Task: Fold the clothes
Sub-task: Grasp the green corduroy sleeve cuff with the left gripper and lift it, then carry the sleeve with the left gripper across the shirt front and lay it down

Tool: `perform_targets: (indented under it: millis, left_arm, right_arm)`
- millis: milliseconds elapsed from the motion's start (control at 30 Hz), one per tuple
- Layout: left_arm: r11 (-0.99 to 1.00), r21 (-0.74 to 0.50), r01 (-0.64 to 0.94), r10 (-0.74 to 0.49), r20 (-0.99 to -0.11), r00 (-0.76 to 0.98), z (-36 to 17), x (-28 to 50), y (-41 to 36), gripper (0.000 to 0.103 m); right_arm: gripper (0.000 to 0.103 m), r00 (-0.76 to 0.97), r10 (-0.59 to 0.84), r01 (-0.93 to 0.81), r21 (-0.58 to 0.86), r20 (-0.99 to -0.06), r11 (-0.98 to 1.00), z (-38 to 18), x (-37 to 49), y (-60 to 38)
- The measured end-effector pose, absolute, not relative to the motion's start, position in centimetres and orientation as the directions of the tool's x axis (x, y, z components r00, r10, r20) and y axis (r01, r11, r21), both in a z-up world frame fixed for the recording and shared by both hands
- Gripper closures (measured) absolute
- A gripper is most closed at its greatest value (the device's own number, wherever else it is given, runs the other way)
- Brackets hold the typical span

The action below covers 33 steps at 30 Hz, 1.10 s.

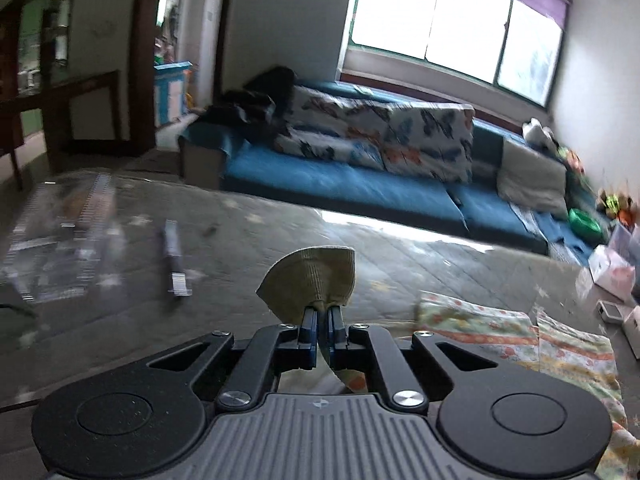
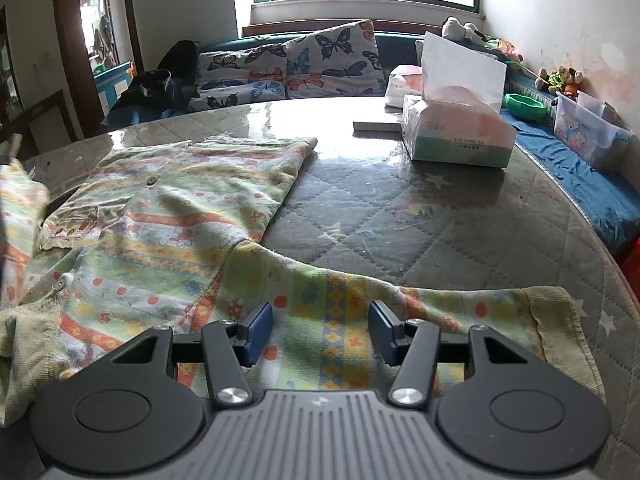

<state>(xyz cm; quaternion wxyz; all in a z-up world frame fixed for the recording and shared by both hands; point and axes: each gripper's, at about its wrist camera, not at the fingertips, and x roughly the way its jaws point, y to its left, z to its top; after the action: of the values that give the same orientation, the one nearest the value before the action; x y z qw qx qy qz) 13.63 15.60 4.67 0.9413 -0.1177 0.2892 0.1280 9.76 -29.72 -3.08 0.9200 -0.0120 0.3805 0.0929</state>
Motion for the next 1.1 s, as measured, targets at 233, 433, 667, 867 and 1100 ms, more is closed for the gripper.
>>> perform_targets:
  millis: [233,433,667,867,1100]
  left_arm:
    - [0.911,-0.141,-0.387,0.235,-0.595,0.769,3.0,8.6,19.3,0.097]
    - [0.894,-0.117,-0.434,0.265,-0.643,0.719,0.1,7.2,20.9,0.098]
    - [0.888,-0.137,-0.439,0.249,-0.659,0.71,-0.9,6.6,21.7,0.097]
    - [0.88,-0.161,-0.447,0.241,-0.659,0.713,-1.2,6.3,21.9,0.097]
    - [0.876,-0.168,-0.451,0.24,-0.661,0.711,-1.3,5.9,22.5,0.097]
  right_arm:
    - [0.048,0.698,0.149,-0.209,0.0,-0.7,0.978,-1.9,9.1,-28.7]
    - [0.048,0.685,0.273,-0.366,0.005,-0.675,0.931,0.9,6.8,-25.1]
    - [0.048,0.546,0.465,-0.594,0.069,-0.696,0.802,1.5,4.7,-18.6]
    - [0.053,0.487,0.498,-0.684,0.042,-0.718,0.729,0.4,3.3,-14.4]
    - [0.071,0.452,0.471,-0.71,0.015,-0.758,0.704,-1.9,3.4,-13.3]
